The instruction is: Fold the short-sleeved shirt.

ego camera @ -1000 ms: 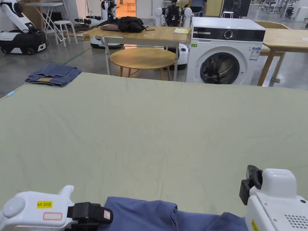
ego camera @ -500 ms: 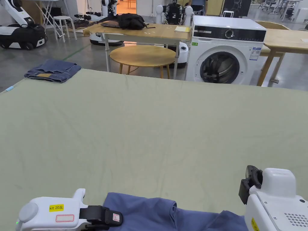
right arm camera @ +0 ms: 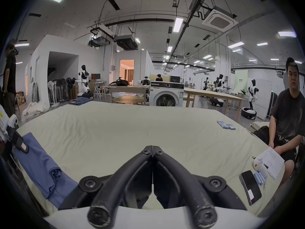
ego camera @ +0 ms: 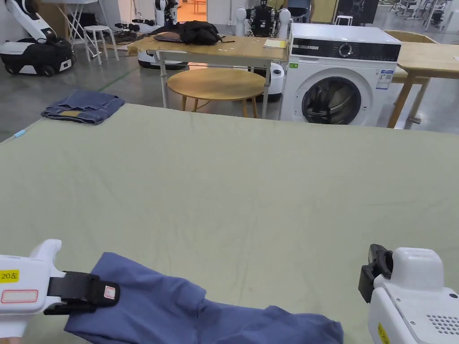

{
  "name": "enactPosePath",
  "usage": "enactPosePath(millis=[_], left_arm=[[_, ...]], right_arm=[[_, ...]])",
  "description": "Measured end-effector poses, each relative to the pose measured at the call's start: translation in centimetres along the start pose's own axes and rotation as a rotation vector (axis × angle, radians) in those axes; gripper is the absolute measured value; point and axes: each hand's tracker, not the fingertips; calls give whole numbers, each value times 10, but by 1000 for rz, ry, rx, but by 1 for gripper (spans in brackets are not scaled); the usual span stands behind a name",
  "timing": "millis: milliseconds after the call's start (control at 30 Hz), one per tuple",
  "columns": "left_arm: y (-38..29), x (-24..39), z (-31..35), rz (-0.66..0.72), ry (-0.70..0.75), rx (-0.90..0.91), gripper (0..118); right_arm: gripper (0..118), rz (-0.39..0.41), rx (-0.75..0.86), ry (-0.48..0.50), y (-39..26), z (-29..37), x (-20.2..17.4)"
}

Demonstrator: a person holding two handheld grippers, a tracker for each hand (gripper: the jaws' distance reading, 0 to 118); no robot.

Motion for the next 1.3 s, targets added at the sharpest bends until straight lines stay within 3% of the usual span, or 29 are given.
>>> enactPosePath(millis=[200, 567, 833, 1067, 1167, 1233, 1300], left_arm=[[4, 50, 1, -55, 51, -8, 1], [11, 146, -61, -209, 46, -144, 1], [-9, 202, -163, -278, 40, -324, 1], [-35, 211, -248, -232, 107, -389, 1], [-38, 203, -256, -188, 103, -372, 12], [-37, 199, -249, -119, 6, -373, 20], [-35, 197, -235, -91, -53, -356, 40]], right_arm=[[0, 0, -1, 11, -1, -1, -4], [0, 1, -25, 9, -7, 0, -2], [0, -9, -49, -6, -11, 1, 2], [0, -10, -65, -22, -24, -9, 16], [0, -11, -71, -30, -31, -15, 23], [0, -11, -73, -32, -32, -16, 25], [0, -7, -72, -31, -33, -17, 27]])
